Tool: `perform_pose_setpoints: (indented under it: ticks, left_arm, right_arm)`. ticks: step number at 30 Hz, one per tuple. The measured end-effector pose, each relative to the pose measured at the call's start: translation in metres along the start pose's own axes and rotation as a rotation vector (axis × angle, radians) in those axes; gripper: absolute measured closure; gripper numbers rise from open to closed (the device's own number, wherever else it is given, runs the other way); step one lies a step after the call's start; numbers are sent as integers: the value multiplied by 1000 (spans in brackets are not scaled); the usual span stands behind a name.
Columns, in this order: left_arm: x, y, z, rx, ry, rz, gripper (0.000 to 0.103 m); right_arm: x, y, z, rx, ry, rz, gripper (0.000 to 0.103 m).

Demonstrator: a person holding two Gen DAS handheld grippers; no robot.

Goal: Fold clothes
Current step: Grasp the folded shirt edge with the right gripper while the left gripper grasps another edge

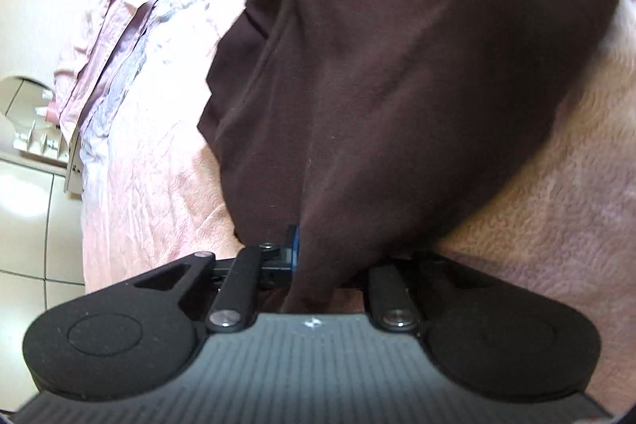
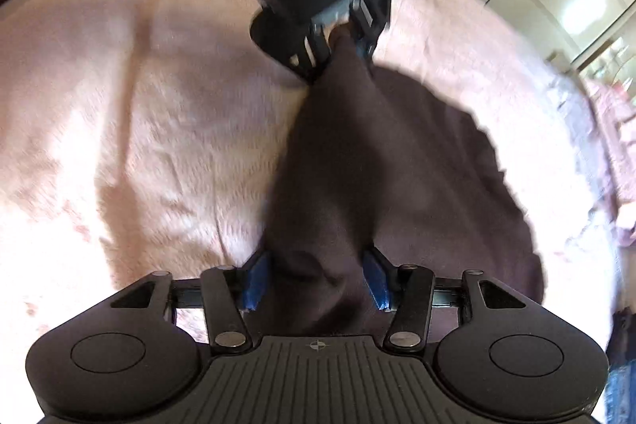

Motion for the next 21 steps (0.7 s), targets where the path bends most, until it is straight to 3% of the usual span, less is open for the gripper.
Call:
perform_pose_setpoints:
  ticks: [2, 4, 7, 8, 9, 14, 18, 21]
  left_arm:
    - [3, 2, -3, 2, -5, -7, 93]
    - [5, 4, -6, 8, 1, -11, 93]
    - [5, 7, -14, 22, 16, -33, 93]
    - [4, 7, -15, 30, 19, -39, 94]
    - [3, 7, -16, 40, 19, -50, 94]
    - [-2, 28, -34, 96, 18, -127, 95]
    - [-14, 73, -80, 133, 7, -236, 96]
    - [-45, 126, -123, 142, -24, -309, 96]
  right_arm:
    - [13, 2, -3, -24, -5, -20, 6]
    - [19, -7, 11, 5, -3, -18, 7]
    - [6, -22, 32, 34, -9, 80, 9]
    - [-2, -25, 34, 31, 2, 120, 19]
    - [-8, -27, 35, 27, 15, 149, 37]
    - [-41, -40, 12, 0, 137, 102, 87]
    - [-78, -58, -27, -42, 189, 30, 91]
    - [-103, -78, -67, -59, 206, -19, 91]
Point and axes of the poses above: each gripper's, at about its wrist camera, not at the fingertips, and z roughly the way its jaws point, x to its left, y to its top, the point moved 3 cm from there along z, roughly the way its jaws point, and after that the axes turned 11 degrees about -x, right-handed, at the moved point
